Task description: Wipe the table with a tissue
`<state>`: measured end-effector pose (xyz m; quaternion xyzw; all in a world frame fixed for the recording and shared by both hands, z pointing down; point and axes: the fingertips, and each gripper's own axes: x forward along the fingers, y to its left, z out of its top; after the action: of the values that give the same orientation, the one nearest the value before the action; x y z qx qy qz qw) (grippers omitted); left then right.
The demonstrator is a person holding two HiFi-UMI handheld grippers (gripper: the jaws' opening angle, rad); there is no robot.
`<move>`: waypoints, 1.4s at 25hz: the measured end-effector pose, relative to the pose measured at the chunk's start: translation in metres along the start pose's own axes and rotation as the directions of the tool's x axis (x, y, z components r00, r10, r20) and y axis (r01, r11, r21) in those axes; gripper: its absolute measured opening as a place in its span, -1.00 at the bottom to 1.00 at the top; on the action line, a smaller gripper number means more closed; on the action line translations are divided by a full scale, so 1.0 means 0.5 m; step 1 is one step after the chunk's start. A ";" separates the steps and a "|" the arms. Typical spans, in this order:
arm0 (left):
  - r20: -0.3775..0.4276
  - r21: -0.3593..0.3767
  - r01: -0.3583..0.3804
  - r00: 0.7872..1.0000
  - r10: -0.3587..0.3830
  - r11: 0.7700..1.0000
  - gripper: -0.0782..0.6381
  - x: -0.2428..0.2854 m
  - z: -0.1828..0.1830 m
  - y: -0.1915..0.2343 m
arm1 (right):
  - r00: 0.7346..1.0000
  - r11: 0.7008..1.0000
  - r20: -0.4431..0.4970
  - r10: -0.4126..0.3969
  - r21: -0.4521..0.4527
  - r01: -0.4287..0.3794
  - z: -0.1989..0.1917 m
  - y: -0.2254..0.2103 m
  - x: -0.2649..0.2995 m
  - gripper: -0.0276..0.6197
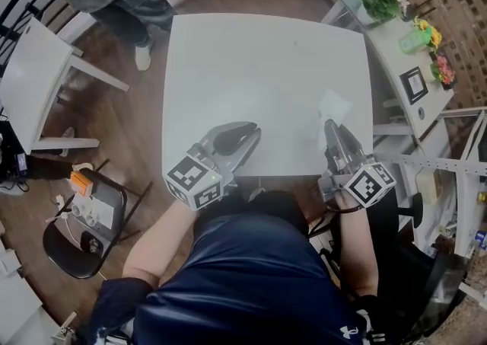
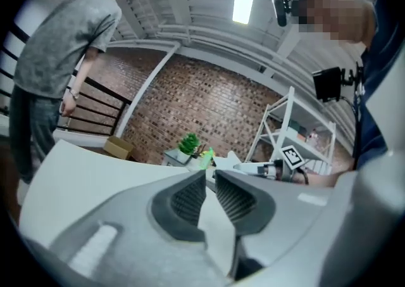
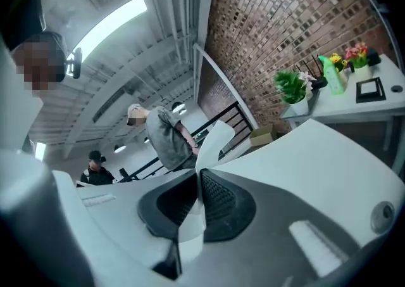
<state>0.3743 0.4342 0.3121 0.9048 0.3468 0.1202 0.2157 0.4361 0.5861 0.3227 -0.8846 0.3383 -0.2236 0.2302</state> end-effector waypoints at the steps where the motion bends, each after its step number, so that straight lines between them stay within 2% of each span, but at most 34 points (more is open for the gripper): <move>1: 0.003 0.002 -0.026 1.000 0.026 1.000 -0.65 0.000 -0.002 0.017 | 1.000 1.000 -0.001 -0.020 -0.008 0.020 0.006 -0.014 0.005 -0.87; 5: 0.005 0.001 -0.115 0.993 0.115 0.993 -0.65 0.010 0.002 0.067 | 0.998 0.997 -0.027 -0.062 -0.049 0.061 0.026 -0.068 0.032 -0.87; 11: 0.010 0.033 -0.227 0.974 0.227 0.973 -0.67 0.066 0.014 0.104 | 0.992 0.989 -0.103 -0.070 -0.139 0.055 0.048 -0.168 0.094 -0.87; 17: 0.011 0.008 -0.358 0.934 0.358 0.934 -0.70 0.153 0.018 0.136 | 0.975 0.971 -0.217 -0.039 -0.240 -0.014 0.060 -0.283 0.182 -0.87; 20: -0.007 0.011 -0.397 0.918 0.397 0.918 -0.70 0.193 0.010 0.147 | 0.965 0.967 -0.263 -0.016 -0.249 -0.052 0.062 -0.330 0.225 -0.87; 26: -0.029 -0.013 -0.450 0.893 0.449 0.893 -0.70 0.208 -0.014 0.190 | 0.953 0.963 -0.300 -0.042 -0.265 -0.041 0.053 -0.383 0.282 -0.87; 30: -0.050 -0.052 -0.445 0.895 0.443 0.894 -0.70 0.205 -0.036 0.231 | 0.944 0.950 -0.315 -0.096 -0.313 -0.008 0.045 -0.405 0.320 -0.87; 35: -0.068 -0.087 -0.430 0.902 0.426 0.898 -0.70 0.203 -0.048 0.297 | 0.925 0.945 -0.352 -0.142 -0.326 0.020 0.018 -0.429 0.389 -0.87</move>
<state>0.5253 0.4118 0.4105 0.9439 0.1381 0.2032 0.2206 0.6779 0.5944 0.4821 -0.8650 0.3698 -0.3391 0.0078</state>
